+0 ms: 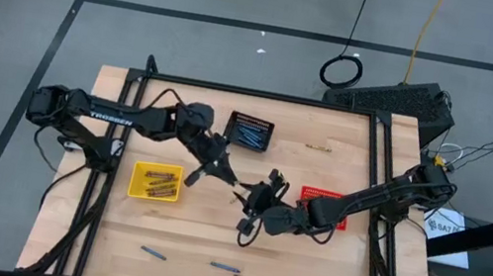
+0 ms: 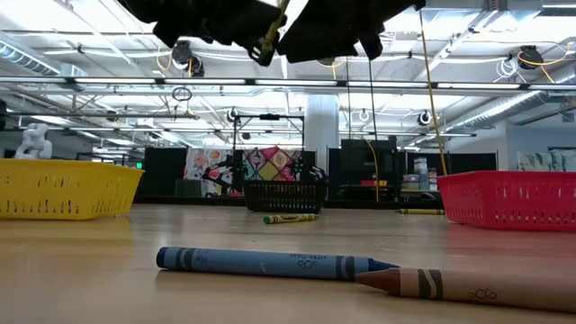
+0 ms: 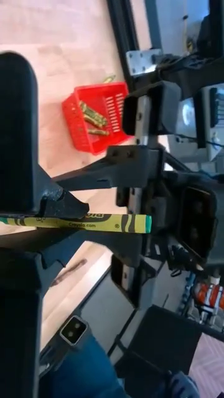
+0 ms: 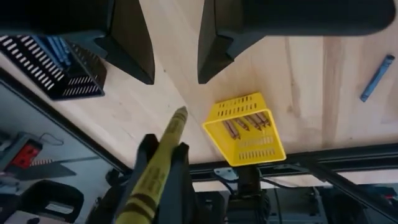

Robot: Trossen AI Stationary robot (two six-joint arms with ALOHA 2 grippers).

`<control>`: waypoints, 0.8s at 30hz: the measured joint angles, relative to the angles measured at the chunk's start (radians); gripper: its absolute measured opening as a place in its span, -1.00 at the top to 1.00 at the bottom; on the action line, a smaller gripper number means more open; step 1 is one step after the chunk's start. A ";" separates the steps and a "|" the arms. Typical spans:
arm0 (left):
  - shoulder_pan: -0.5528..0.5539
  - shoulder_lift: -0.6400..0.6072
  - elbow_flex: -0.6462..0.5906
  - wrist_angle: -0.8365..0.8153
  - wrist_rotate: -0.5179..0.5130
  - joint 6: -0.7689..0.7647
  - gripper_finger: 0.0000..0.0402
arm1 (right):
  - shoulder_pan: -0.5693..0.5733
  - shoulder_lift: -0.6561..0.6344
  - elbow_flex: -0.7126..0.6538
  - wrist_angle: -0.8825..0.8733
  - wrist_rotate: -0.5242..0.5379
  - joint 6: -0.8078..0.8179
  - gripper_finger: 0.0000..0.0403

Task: Sort crayons
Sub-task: Put the green crayon into the red bin

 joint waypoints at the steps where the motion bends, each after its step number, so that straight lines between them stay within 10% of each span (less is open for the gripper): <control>1: -0.005 0.000 0.000 0.008 -0.006 -0.001 0.96 | -0.001 0.000 0.000 0.006 0.000 -0.008 0.46; 16: -0.025 0.000 0.000 0.071 -0.033 -0.003 0.96 | -0.014 0.000 0.000 0.159 0.000 -0.153 0.48; 24: -0.024 0.000 0.000 0.071 -0.036 -0.001 0.96 | -0.038 0.000 0.000 0.158 -0.011 -0.114 0.90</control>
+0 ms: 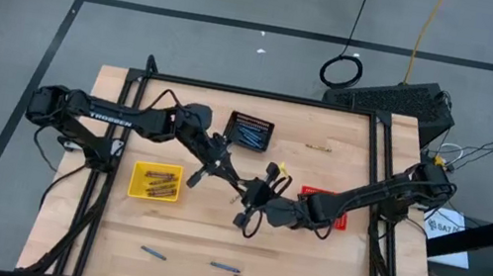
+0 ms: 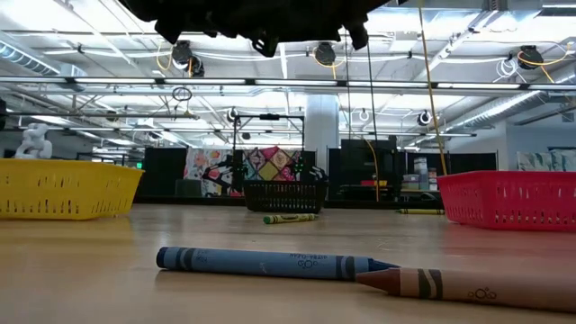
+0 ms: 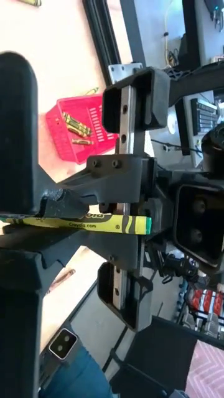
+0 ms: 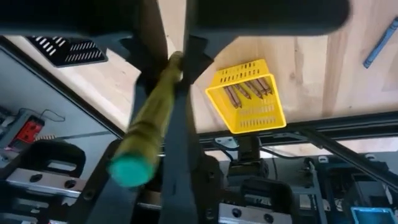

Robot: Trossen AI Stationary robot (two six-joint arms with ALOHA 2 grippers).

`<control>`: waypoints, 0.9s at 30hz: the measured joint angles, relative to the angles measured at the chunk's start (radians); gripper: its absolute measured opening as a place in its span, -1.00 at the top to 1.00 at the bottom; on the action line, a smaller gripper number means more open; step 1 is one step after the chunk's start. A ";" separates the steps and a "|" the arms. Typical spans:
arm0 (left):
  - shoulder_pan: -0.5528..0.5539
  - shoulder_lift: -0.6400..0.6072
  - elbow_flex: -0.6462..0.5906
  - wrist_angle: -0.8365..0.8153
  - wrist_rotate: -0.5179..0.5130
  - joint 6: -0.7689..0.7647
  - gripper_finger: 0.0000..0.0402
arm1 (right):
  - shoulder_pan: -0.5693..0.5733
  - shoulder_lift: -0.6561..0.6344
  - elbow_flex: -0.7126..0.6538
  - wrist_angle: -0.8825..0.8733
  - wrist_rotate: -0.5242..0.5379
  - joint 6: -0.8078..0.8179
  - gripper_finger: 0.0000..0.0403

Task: Sort crayons
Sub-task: Put the green crayon into the red bin

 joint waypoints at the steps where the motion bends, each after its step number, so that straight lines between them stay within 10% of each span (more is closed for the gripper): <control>1: 0.000 0.000 0.000 0.000 -0.002 0.000 0.96 | -0.003 0.000 0.000 0.001 -0.007 0.005 0.94; 27: 0.001 0.000 0.000 -0.008 -0.049 0.000 0.64 | -0.002 -0.009 0.000 -0.182 -0.077 0.198 1.00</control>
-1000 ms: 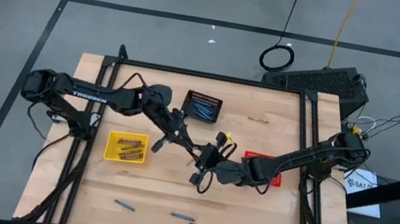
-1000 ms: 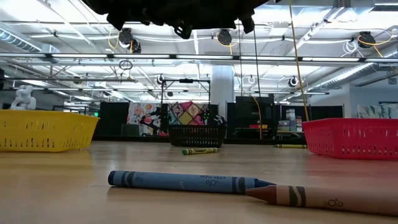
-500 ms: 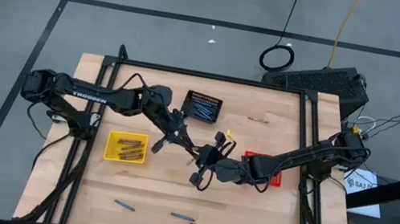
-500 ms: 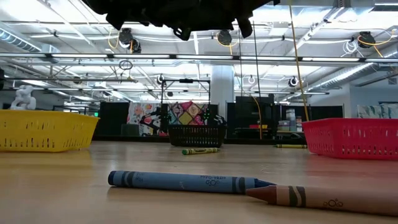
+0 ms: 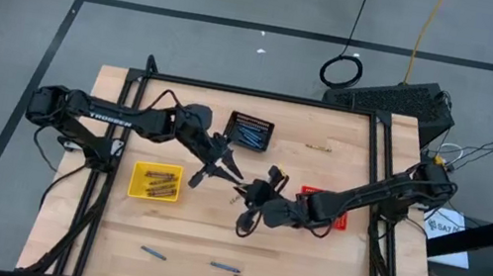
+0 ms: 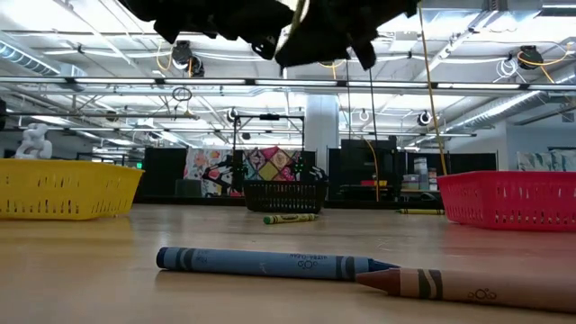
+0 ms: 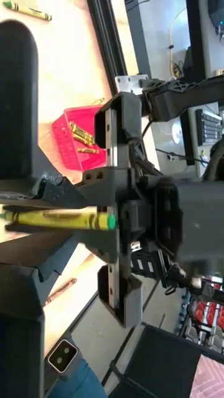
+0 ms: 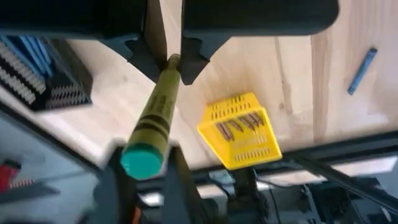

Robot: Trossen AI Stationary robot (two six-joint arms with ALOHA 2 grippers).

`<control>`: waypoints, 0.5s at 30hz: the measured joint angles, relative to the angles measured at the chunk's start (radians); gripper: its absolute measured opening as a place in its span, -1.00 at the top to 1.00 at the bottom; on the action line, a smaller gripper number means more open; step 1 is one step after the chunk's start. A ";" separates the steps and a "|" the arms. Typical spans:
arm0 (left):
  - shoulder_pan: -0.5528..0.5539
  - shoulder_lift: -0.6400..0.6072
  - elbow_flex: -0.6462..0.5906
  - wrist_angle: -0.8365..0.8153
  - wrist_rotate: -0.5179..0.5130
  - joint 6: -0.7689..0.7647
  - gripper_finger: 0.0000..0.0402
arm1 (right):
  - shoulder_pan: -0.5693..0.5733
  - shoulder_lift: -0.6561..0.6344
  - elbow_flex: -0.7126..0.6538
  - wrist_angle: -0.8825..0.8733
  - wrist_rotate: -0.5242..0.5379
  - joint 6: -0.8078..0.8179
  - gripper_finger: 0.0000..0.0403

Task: Sort crayons
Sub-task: Put the green crayon into the red bin

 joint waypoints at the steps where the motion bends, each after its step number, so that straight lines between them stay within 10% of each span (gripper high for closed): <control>1: 0.000 0.000 0.000 -0.003 0.000 0.000 0.64 | 0.000 -0.006 0.000 -0.030 0.002 0.029 1.00; 15: 0.002 -0.006 0.001 -0.253 -0.038 0.002 0.64 | 0.039 -0.139 0.000 -0.750 -0.172 0.540 0.99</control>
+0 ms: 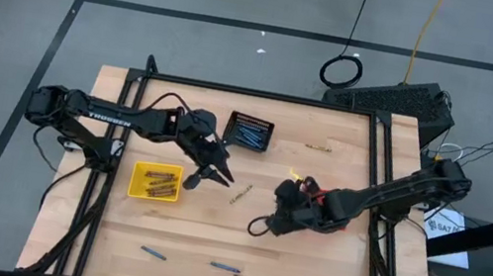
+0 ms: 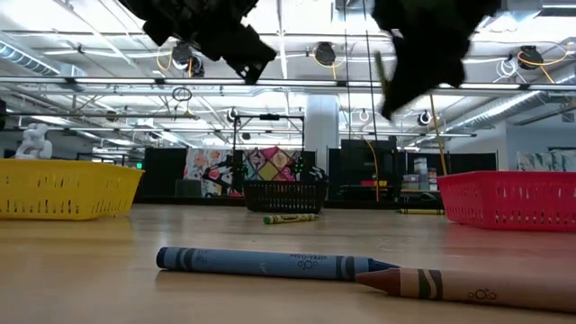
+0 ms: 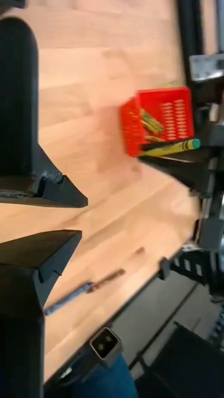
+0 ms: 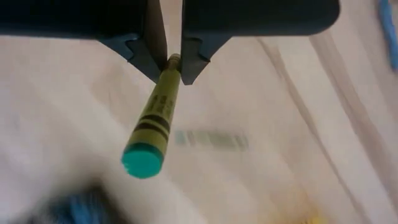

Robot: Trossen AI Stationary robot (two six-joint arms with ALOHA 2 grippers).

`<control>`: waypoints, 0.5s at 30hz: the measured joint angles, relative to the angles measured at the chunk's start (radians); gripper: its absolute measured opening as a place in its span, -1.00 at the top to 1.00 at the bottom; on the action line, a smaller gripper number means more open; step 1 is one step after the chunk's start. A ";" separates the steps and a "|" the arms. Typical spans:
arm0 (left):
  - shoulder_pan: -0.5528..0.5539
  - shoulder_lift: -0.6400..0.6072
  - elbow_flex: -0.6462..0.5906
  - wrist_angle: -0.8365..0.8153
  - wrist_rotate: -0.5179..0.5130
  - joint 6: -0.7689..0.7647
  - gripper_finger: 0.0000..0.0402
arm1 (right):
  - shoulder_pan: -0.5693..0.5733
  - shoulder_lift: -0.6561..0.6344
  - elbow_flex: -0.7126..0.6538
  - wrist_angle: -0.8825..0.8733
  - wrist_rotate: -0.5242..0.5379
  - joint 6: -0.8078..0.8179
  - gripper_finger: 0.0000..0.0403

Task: Sort crayons
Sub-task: Put the green crayon into the red bin

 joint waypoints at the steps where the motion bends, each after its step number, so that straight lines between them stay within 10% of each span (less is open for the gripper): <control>1: 0.000 0.000 0.000 -0.015 -0.006 0.000 0.64 | 0.000 0.001 0.000 -0.052 -0.041 0.026 0.99; 15: 0.000 0.000 0.000 -0.117 -0.078 0.000 0.64 | 0.000 0.007 0.000 -0.434 -0.240 0.187 0.98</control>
